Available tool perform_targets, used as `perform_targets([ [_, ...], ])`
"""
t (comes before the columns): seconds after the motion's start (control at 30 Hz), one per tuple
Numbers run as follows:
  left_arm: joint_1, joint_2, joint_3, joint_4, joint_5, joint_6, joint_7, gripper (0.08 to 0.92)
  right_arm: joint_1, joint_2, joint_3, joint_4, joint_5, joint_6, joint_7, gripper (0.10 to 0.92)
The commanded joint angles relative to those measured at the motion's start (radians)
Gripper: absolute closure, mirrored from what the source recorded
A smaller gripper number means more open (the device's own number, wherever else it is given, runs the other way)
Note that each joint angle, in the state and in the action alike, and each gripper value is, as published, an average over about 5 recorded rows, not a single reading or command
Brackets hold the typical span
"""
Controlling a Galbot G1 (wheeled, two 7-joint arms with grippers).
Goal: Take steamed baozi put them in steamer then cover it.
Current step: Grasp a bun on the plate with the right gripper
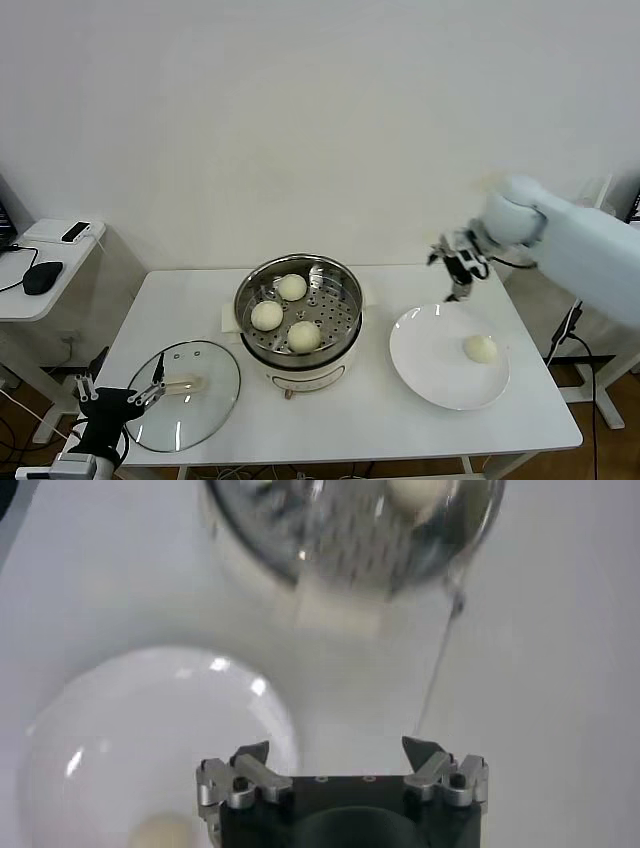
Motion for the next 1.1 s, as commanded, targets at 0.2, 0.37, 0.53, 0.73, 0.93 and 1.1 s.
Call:
perform_targets([
  [0.2, 0.011, -0.002, -0.001, 0.007, 0.009, 0.000, 0.001, 0.177, -0.445, -0.117, 0.345, -0.069, -0.198, 0.030, 0.004, 0.203],
  [0.37, 0.018, -0.001, -0.011, 0.003, 0.009, 0.000, 0.001, 0.177, -0.490, -0.075, 0.374, -0.112, -0.229, 0.036, 0.010, 0.203],
  [0.53, 0.021, -0.002, -0.012, 0.003, 0.010, 0.001, 0.002, 0.177, -0.505, -0.035, 0.374, -0.150, -0.251, 0.043, 0.017, 0.203],
  [0.73, 0.020, -0.001, -0.006, 0.004, -0.001, 0.003, 0.008, 0.177, -0.509, 0.020, 0.381, -0.201, -0.302, 0.063, 0.035, 0.203],
  [0.93, 0.017, -0.001, -0.008, 0.007, 0.001, 0.003, 0.009, 0.177, -0.504, 0.064, 0.379, -0.247, -0.323, 0.078, 0.057, 0.203],
  [1.1, 0.019, -0.001, -0.009, 0.010, 0.000, 0.002, 0.010, 0.177, -0.502, 0.096, 0.380, -0.279, -0.331, 0.080, 0.063, 0.203],
])
